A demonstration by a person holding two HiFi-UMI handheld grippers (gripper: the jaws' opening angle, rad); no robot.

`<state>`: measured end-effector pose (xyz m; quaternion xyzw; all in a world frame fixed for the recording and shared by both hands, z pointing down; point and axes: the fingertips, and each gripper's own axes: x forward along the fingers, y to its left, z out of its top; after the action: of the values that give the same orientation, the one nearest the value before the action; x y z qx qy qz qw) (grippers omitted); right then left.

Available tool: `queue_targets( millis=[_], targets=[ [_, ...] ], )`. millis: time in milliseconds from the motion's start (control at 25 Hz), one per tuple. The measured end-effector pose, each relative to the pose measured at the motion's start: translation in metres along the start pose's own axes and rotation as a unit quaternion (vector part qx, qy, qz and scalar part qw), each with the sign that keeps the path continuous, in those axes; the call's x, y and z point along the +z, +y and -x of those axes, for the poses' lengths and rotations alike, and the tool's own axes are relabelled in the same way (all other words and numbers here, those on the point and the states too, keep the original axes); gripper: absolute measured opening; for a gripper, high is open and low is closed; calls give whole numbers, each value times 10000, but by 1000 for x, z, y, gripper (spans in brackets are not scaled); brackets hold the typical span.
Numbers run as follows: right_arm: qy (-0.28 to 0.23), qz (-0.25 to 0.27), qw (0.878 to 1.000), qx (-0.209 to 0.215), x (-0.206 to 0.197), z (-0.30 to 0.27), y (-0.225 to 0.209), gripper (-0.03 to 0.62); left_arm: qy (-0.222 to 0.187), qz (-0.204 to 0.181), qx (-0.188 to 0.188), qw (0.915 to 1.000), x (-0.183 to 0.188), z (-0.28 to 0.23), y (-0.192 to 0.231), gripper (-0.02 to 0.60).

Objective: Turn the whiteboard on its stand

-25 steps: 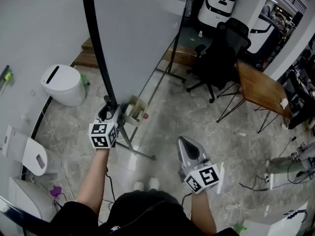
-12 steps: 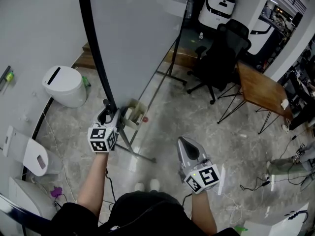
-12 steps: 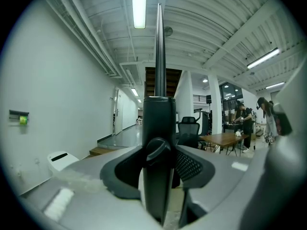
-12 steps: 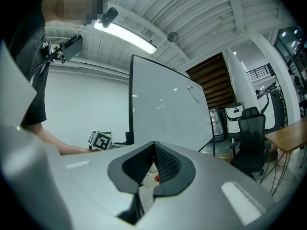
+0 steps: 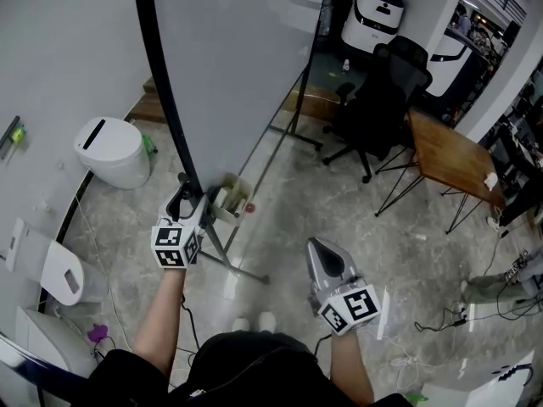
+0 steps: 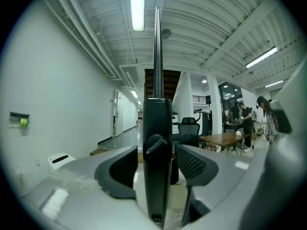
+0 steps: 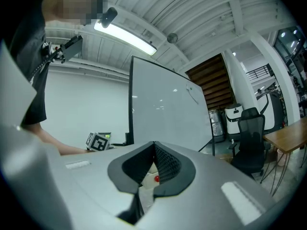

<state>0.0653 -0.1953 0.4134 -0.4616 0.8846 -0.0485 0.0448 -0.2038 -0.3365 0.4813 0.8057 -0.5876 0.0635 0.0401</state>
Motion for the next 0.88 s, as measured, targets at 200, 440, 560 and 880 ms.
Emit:
queue_targets(
  millis=[200,440,560,880],
  targets=[
    [-27,-23,10000,60,1,1,1,8,-246,-6,54,9997,23,20,-2,267],
    [-68,-48,9999,88,2,3,0,8,-608,-154,-19,9980,60,41,-10,261],
    [-121,-42,9999,81,4,4,-2,8,-786,-162,-116,9967,77,49,-20,238],
    [-182,29,9998,-41,10,12,-9,8,-961,-80,-715,9928,92,51,-75,98]
  ],
)
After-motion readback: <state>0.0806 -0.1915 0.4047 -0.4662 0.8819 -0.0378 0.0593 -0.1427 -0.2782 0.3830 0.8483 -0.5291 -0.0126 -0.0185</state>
